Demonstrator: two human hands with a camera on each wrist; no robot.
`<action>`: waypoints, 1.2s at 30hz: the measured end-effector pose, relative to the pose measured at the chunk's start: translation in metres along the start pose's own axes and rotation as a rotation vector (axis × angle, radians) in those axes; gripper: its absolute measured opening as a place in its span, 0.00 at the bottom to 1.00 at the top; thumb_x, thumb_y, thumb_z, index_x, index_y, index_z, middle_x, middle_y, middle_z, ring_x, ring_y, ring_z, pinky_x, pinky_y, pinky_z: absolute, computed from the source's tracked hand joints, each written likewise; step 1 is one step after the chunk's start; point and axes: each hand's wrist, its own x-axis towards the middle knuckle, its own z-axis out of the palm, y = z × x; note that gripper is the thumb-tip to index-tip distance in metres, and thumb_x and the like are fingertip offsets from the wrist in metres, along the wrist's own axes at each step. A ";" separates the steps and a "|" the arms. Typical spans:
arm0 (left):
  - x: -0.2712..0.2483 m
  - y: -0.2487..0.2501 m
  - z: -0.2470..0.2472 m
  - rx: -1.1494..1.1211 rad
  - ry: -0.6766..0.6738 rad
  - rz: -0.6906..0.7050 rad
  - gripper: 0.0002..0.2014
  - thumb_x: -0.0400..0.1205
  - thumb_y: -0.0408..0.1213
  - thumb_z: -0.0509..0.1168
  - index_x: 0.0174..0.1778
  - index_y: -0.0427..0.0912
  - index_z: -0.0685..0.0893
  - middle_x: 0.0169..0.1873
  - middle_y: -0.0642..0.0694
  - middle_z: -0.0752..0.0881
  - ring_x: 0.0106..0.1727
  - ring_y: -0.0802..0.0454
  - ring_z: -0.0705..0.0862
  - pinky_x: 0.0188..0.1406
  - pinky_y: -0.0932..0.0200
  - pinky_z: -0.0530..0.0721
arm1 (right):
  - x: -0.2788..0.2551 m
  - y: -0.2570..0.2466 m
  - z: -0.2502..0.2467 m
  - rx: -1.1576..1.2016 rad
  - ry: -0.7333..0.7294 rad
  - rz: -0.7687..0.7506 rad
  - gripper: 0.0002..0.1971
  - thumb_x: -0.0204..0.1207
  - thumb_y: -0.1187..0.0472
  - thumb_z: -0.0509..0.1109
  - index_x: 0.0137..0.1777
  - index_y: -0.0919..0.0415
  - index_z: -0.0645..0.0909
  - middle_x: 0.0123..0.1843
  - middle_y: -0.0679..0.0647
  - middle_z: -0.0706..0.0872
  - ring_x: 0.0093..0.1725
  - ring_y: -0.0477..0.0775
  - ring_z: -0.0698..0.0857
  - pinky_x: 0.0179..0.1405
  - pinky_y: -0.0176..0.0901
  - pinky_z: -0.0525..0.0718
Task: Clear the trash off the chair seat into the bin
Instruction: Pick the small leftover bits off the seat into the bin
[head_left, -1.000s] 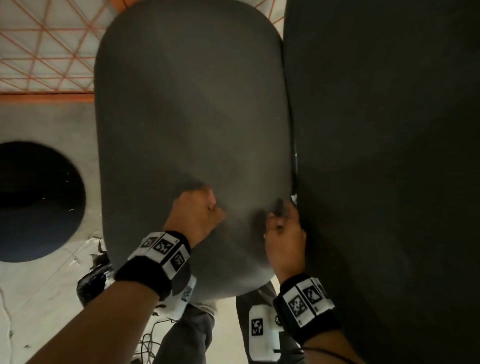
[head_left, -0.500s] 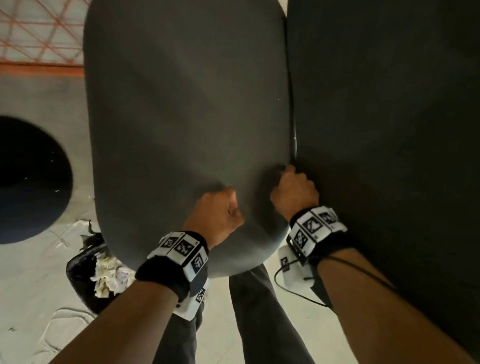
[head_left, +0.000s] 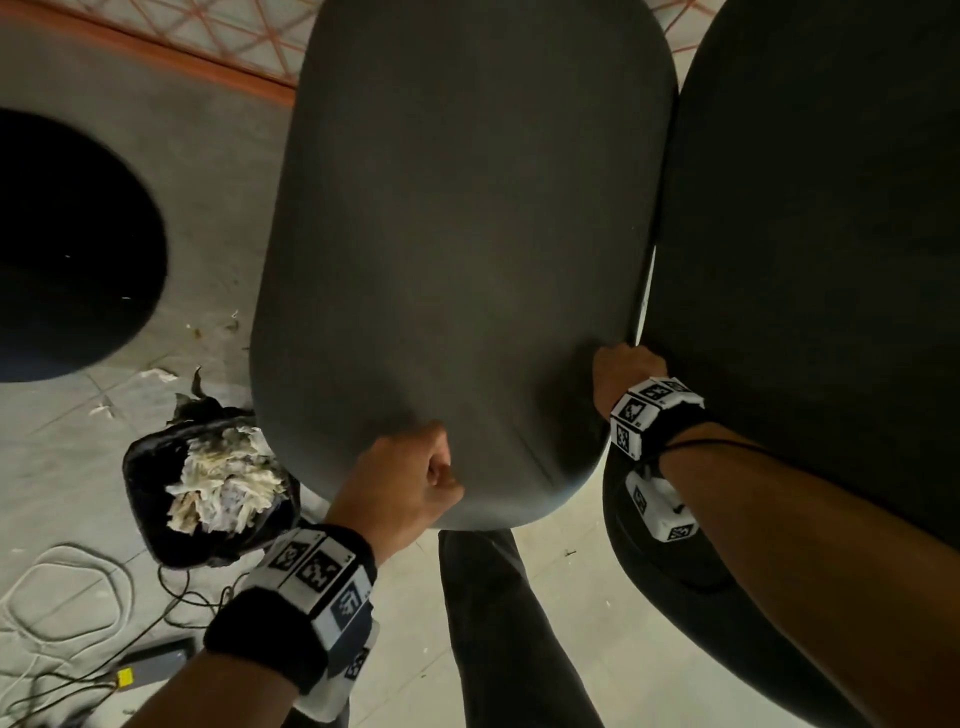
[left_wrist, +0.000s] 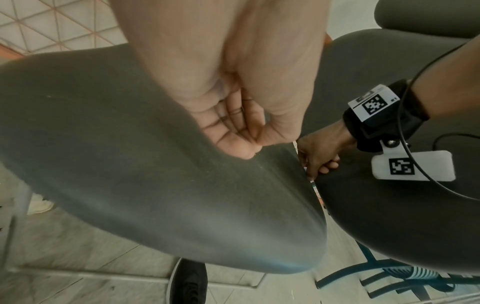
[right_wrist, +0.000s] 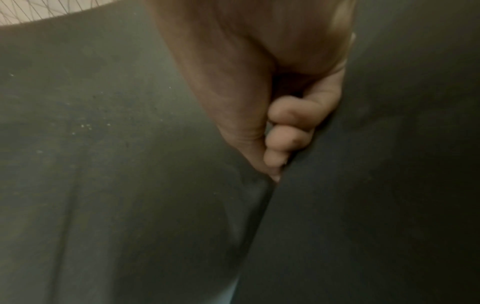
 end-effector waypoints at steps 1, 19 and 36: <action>-0.001 -0.002 -0.001 -0.008 0.008 -0.003 0.10 0.75 0.40 0.73 0.35 0.49 0.77 0.29 0.53 0.83 0.32 0.60 0.83 0.32 0.67 0.76 | 0.002 0.000 0.000 -0.012 -0.003 -0.011 0.11 0.79 0.65 0.60 0.53 0.63 0.83 0.58 0.61 0.87 0.59 0.64 0.87 0.52 0.52 0.85; -0.050 -0.044 -0.053 -0.460 0.476 -0.262 0.08 0.71 0.32 0.74 0.37 0.49 0.83 0.33 0.52 0.90 0.37 0.55 0.89 0.41 0.60 0.86 | -0.090 -0.086 -0.042 0.782 -0.172 -0.318 0.06 0.75 0.52 0.70 0.43 0.50 0.88 0.40 0.53 0.90 0.40 0.55 0.90 0.44 0.49 0.89; -0.076 -0.290 -0.013 -0.346 0.663 -0.737 0.13 0.75 0.33 0.66 0.48 0.52 0.93 0.50 0.44 0.93 0.55 0.44 0.89 0.58 0.52 0.87 | -0.042 -0.411 0.080 0.866 -0.350 -0.485 0.19 0.77 0.64 0.65 0.68 0.60 0.80 0.68 0.61 0.84 0.67 0.63 0.82 0.68 0.53 0.81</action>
